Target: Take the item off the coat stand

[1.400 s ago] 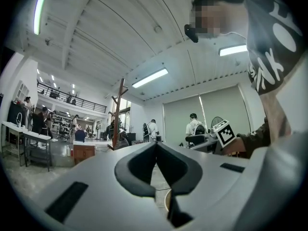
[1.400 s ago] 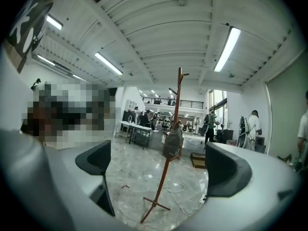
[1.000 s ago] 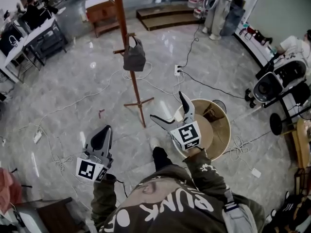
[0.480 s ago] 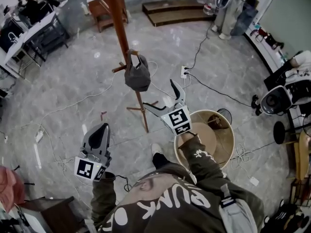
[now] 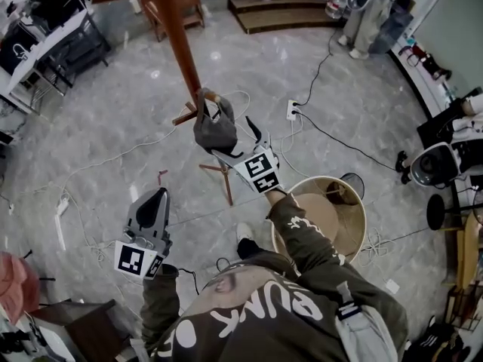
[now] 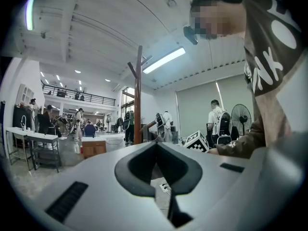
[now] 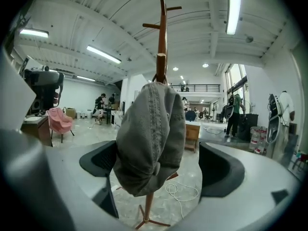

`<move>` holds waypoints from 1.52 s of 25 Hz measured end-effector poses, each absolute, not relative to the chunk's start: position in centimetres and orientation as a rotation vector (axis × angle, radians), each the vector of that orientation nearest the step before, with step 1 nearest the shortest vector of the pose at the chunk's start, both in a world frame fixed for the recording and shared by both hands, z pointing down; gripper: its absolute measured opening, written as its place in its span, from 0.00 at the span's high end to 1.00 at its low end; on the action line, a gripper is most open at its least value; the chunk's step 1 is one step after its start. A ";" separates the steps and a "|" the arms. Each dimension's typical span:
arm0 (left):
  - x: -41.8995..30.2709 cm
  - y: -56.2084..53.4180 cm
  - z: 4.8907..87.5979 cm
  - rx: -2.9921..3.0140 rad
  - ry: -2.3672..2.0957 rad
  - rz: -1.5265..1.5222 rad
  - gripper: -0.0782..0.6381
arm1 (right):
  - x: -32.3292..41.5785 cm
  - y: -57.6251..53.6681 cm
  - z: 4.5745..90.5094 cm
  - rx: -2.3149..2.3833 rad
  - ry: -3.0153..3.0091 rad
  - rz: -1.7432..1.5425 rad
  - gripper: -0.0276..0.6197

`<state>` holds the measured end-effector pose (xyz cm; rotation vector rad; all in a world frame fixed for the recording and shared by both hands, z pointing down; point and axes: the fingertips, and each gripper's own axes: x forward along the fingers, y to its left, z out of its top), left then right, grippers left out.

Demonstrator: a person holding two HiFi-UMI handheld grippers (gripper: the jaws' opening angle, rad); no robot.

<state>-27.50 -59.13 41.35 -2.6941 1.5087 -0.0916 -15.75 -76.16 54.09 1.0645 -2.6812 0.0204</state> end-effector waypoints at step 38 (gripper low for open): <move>-28.9 -53.1 40.2 -2.644 1.520 -0.069 0.89 | -13.0 -70.0 42.7 1.269 -2.737 -0.303 0.91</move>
